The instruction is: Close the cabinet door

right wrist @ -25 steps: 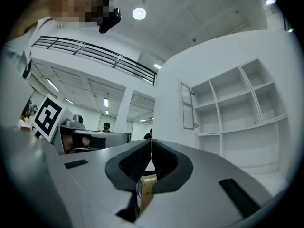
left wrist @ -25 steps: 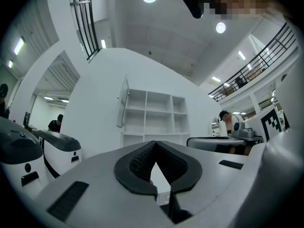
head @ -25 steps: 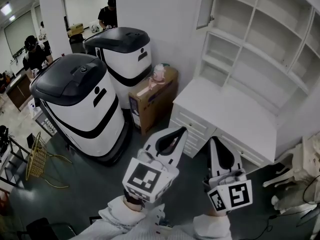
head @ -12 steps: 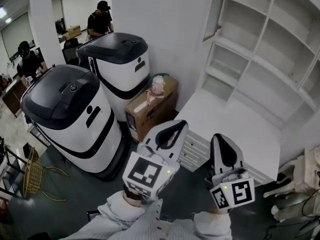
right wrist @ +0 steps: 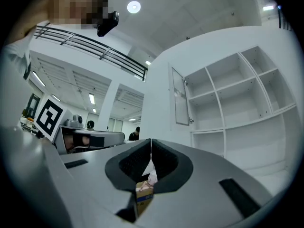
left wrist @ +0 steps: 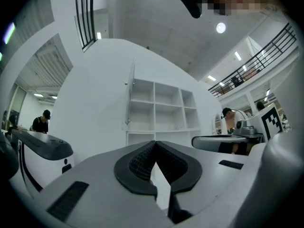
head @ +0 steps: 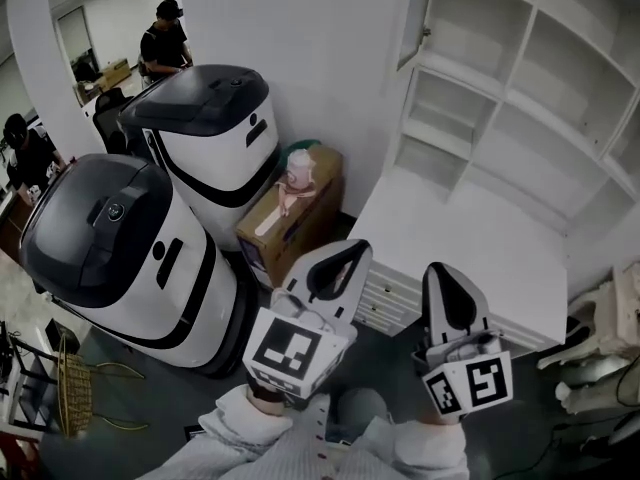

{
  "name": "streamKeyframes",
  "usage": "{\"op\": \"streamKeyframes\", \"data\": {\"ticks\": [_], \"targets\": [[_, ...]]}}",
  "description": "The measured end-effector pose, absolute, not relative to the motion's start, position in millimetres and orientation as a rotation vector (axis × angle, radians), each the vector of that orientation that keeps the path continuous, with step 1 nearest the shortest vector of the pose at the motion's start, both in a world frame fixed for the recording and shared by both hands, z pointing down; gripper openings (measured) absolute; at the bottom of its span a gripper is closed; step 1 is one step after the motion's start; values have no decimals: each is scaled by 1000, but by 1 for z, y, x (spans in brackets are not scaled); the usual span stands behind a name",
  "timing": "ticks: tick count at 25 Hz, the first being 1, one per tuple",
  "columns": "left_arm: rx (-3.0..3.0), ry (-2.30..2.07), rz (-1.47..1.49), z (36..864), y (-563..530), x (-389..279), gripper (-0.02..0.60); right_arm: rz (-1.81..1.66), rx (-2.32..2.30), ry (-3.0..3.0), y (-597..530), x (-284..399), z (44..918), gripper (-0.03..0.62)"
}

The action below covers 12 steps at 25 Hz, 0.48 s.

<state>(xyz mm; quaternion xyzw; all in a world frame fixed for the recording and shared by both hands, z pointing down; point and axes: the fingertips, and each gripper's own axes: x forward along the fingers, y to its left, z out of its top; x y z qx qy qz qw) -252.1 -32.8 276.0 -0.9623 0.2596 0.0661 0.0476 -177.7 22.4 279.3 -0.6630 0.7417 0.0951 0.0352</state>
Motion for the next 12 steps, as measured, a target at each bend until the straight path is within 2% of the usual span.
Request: {"op": "streamKeyframes", "data": {"ticks": [12], "targets": [[-2946,805,198,281,-105,-196,11,271,-2021,2301,-50,-124,284,14]]}}
